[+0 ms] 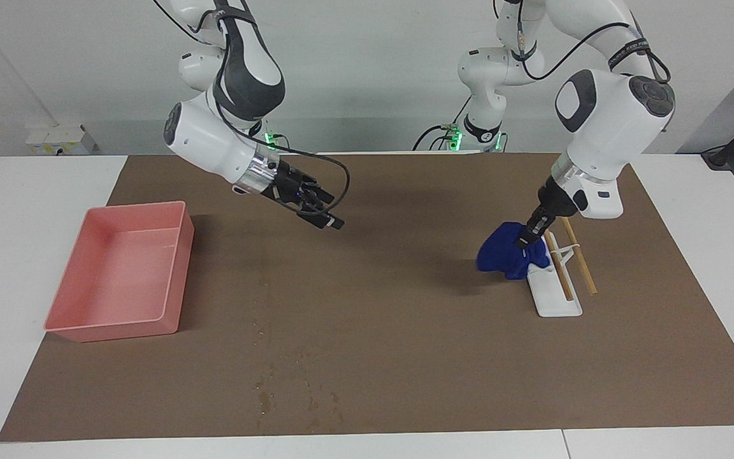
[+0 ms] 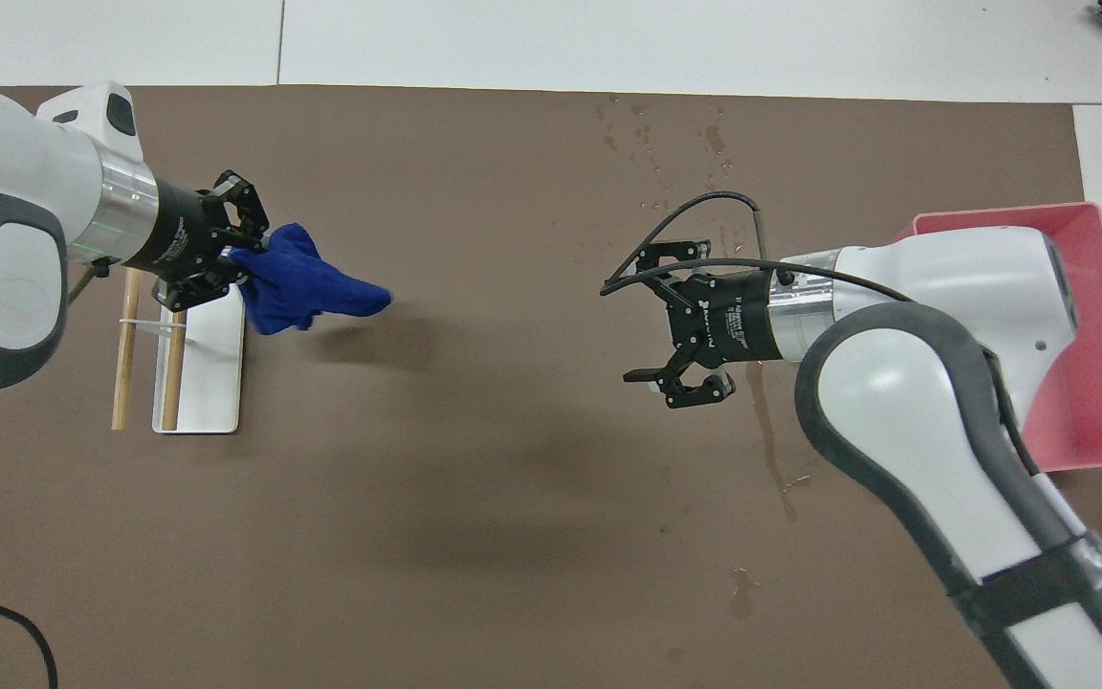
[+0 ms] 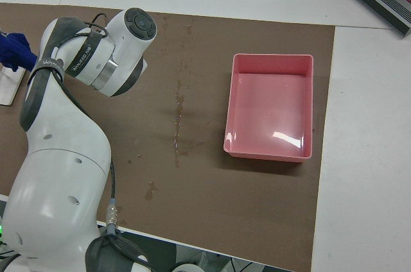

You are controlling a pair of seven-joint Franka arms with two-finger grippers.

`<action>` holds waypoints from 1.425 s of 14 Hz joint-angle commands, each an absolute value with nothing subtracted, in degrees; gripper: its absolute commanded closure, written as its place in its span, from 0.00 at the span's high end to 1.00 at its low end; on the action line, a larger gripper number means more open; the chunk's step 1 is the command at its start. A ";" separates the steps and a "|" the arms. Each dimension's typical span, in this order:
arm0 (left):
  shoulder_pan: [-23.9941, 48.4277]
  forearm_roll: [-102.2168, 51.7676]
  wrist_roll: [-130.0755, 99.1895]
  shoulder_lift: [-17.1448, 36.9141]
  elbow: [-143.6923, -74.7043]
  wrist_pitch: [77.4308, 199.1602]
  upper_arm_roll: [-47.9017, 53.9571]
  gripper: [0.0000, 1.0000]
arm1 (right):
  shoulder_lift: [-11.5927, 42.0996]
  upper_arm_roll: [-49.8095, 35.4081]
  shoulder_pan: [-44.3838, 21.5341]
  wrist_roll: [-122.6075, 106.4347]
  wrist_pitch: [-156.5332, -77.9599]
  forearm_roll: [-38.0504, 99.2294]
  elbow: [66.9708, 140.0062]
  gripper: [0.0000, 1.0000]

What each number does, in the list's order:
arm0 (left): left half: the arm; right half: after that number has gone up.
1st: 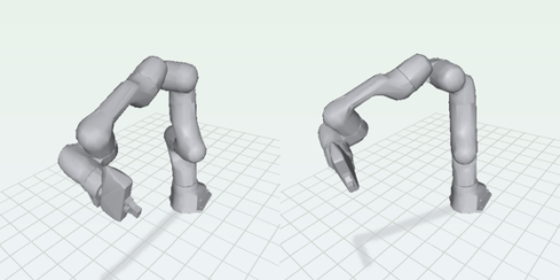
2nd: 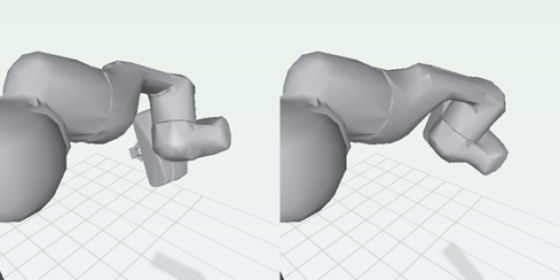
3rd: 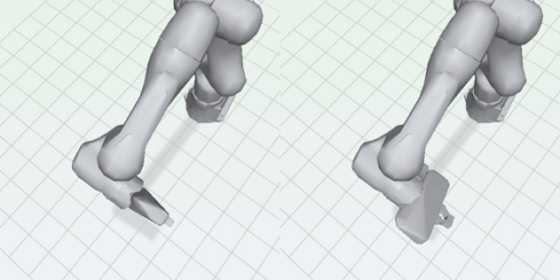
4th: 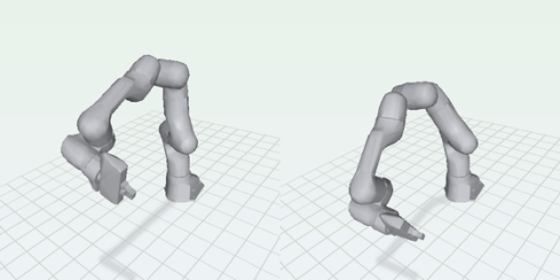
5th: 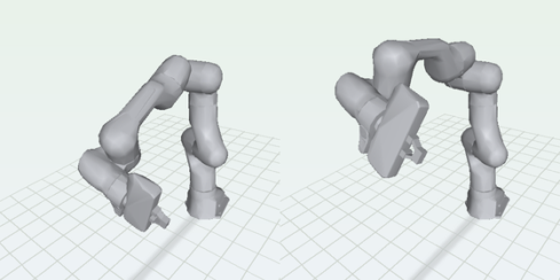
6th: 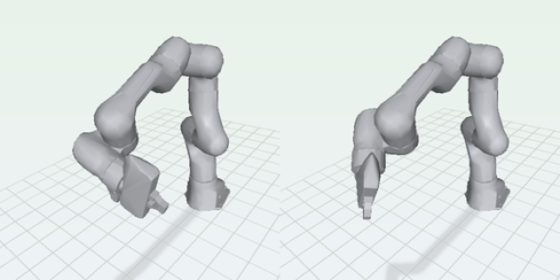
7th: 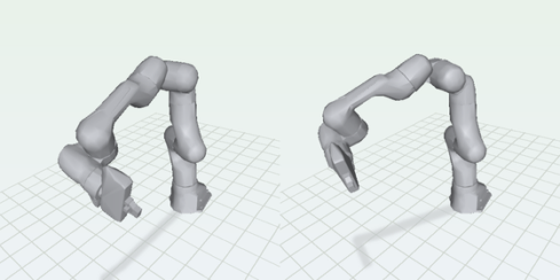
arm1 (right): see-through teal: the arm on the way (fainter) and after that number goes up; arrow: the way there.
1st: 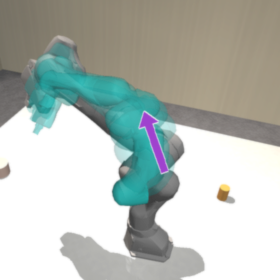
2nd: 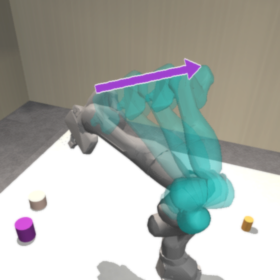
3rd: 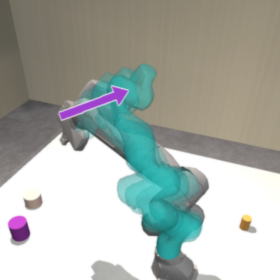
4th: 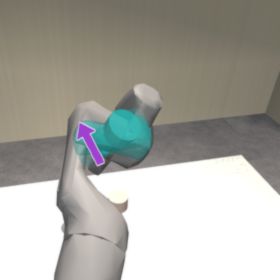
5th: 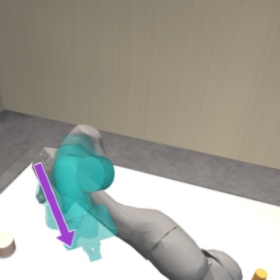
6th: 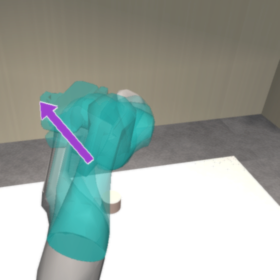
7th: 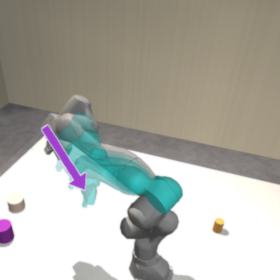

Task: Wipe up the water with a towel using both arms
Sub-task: 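Lift the blue towel with the left gripper while the right gripper approaches, then bring the towel to the right gripper and grasp it there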

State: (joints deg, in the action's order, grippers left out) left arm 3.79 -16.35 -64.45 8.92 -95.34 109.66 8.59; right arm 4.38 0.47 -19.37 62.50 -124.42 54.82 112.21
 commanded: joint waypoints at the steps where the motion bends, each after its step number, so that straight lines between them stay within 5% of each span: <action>1: 6.58 -25.11 -80.98 9.32 -93.42 112.13 8.09 0.00 | 3.87 0.53 -23.62 68.01 -131.02 58.08 113.20 1.00; 7: 17.48 -27.86 -93.78 8.79 -96.94 122.17 8.26 0.00 | 4.75 0.53 -29.08 72.06 -139.46 58.53 113.91 1.00; 20: 21.36 -26.89 -89.65 4.75 -104.33 119.02 8.17 0.00 | 5.54 0.53 -29.97 73.21 -142.03 58.45 113.64 1.00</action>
